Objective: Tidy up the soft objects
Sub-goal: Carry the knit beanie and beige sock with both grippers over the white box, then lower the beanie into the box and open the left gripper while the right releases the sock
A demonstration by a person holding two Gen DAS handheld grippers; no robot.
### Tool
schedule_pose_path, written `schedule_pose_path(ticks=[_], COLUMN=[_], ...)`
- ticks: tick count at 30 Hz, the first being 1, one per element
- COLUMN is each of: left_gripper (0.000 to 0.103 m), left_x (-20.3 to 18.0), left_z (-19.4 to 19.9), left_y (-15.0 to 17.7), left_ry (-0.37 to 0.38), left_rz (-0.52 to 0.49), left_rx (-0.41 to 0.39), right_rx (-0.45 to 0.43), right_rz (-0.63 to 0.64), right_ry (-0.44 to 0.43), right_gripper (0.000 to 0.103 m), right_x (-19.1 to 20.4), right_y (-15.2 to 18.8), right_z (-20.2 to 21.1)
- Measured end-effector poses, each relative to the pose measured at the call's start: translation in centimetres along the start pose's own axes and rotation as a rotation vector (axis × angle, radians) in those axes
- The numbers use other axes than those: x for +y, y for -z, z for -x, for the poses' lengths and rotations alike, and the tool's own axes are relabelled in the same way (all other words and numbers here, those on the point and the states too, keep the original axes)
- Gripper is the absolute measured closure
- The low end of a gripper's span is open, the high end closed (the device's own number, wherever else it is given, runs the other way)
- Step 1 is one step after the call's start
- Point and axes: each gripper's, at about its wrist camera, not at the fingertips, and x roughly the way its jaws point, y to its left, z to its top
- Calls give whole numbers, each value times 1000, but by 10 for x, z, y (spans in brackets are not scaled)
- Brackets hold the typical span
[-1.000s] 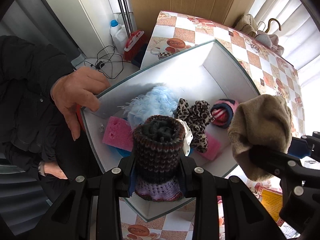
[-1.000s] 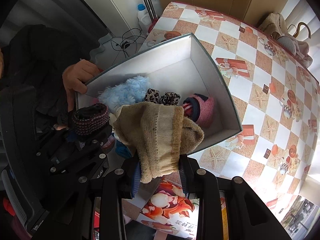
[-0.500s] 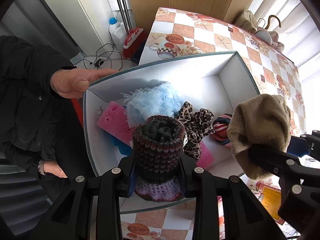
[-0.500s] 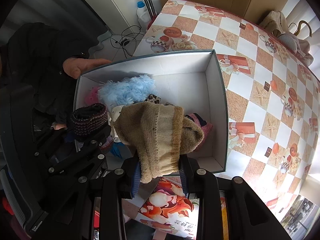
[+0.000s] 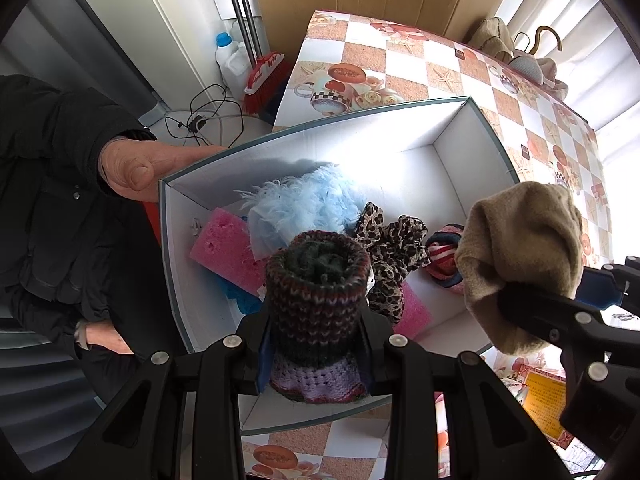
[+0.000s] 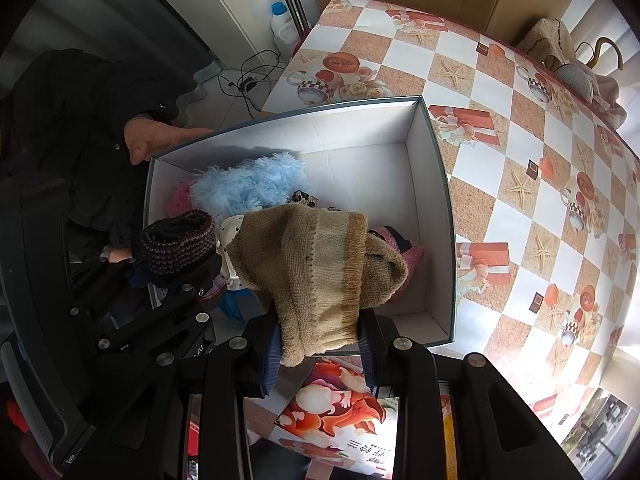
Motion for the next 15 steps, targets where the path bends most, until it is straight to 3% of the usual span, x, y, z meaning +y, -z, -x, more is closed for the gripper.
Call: schedule_pose_path(ticks=[15], left_gripper=[67], left_x=[0], left_z=[-2], left_y=[3], left_ry=[-1], left_rz=[-1], left_rx=[2], right_rx=[1], right_rz=[-9], right_ry=[3], right_gripper=[70], right_x=[-4], right_y=[2], right_z=[-2])
